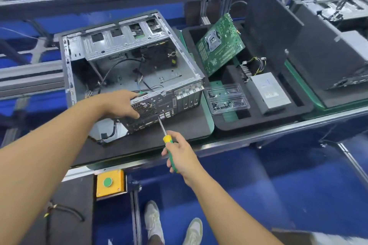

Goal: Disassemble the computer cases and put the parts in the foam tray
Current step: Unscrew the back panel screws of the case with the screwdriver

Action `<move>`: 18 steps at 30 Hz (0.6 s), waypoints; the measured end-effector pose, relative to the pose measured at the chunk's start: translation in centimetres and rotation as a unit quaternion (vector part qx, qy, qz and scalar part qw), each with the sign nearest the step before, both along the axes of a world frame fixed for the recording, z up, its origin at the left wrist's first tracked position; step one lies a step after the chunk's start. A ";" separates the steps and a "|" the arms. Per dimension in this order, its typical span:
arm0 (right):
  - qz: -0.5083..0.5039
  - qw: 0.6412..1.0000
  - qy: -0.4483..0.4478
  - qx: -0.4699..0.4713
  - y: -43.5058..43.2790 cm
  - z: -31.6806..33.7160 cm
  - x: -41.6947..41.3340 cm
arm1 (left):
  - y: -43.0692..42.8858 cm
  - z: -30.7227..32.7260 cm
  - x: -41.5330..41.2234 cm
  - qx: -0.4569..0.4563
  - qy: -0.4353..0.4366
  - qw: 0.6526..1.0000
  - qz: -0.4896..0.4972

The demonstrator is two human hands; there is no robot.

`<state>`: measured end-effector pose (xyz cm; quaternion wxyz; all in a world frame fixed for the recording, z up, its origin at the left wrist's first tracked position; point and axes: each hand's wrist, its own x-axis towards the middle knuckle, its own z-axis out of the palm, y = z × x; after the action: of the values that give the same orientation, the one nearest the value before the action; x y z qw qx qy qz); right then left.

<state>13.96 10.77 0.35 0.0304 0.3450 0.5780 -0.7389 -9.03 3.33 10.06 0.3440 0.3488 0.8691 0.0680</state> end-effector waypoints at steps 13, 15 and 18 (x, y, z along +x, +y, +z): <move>-0.016 1.000 0.004 -0.017 0.1 -0.1 -0.4 | -0.1 0.1 -0.2 -0.019 0.051 0.998 -0.026; -0.022 1.000 0.005 -0.020 0.3 -0.1 -0.3 | -0.1 0.1 -0.2 -0.025 0.048 0.998 -0.027; -0.030 0.999 0.008 -0.032 0.4 -0.1 -0.2 | 0.0 0.1 -0.3 -0.030 0.050 0.998 -0.029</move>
<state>13.73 11.16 0.27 0.0147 0.3551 0.5438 -0.7602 -9.34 3.29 10.18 0.3118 0.3659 0.8767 0.0142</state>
